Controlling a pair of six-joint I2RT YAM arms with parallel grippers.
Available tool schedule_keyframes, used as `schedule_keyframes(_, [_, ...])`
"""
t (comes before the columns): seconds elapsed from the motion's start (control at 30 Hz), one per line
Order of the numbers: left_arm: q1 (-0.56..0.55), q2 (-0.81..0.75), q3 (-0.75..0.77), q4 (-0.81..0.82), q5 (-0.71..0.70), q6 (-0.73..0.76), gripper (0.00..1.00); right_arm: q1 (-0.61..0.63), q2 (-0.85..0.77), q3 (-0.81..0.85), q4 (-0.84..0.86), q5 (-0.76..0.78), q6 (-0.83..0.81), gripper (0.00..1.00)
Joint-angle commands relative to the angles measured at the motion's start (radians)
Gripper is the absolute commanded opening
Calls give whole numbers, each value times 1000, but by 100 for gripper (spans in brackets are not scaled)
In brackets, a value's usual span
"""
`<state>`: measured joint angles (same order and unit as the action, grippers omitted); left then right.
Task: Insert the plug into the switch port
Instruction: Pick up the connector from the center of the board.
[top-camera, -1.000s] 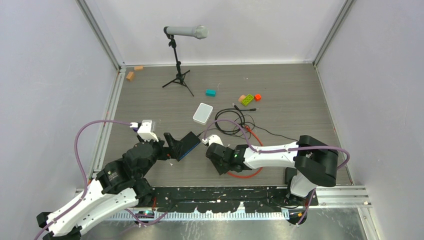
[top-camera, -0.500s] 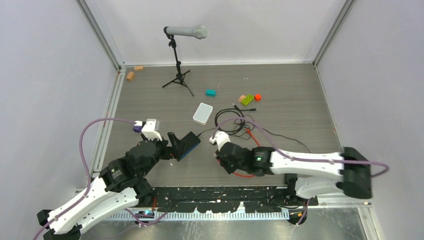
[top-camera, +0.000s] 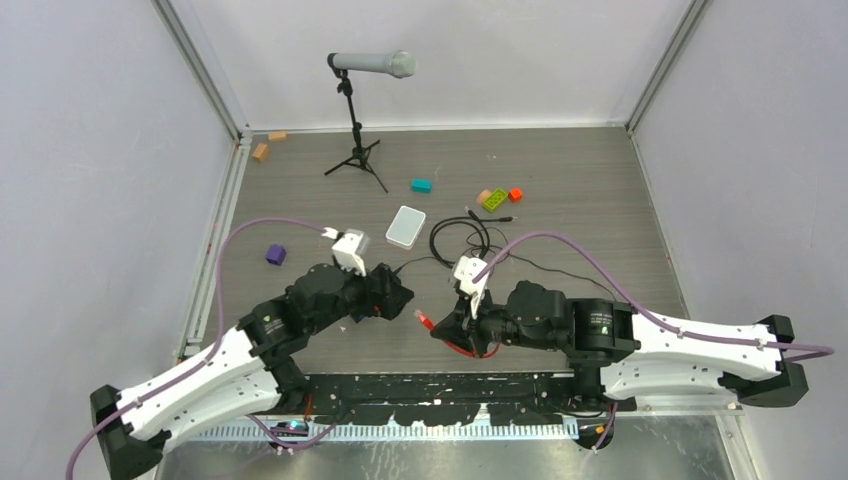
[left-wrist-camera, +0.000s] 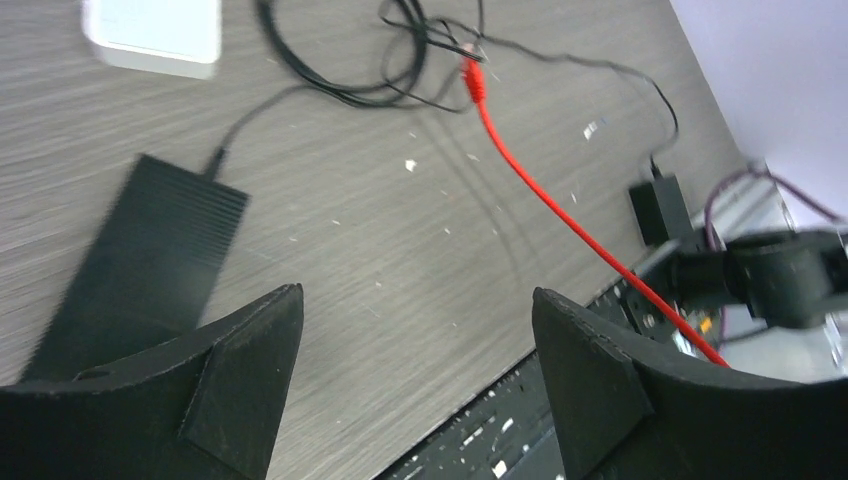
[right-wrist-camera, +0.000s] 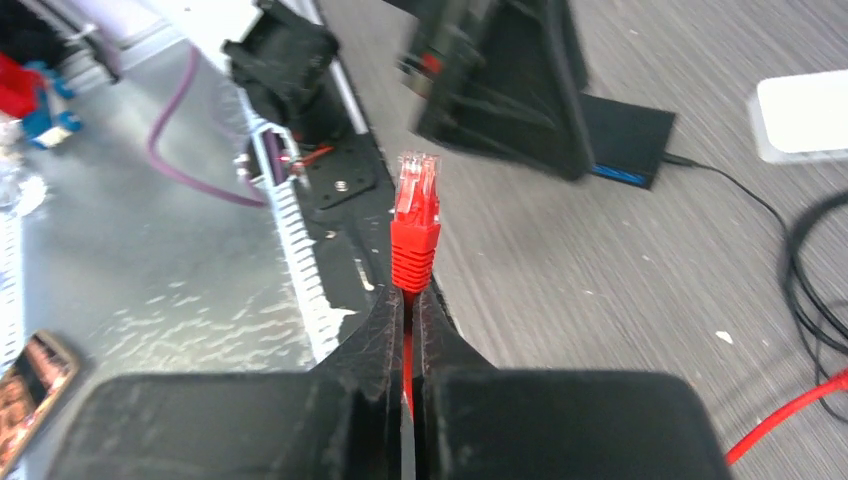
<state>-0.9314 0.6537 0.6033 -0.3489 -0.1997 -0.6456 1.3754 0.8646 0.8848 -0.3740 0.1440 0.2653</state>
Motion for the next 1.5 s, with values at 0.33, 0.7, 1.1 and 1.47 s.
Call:
schedule_keyframes(0.33, [-4, 90, -41, 446, 517, 113, 82, 60, 24, 80, 176, -272, -16, 0])
schedule_keyframes(0.7, [-4, -135, -58, 352, 345, 141, 93, 60, -19, 97, 32, -212, -19, 0])
schedule_keyframes(1.1, [-4, -253, -22, 292, 764, 277, 96, 60, -45, 109, -65, -227, -1, 0])
schedule_keyframes(1.47, [-4, -161, 32, 400, 982, 361, 96, 60, 32, 177, -40, -396, 0, 0])
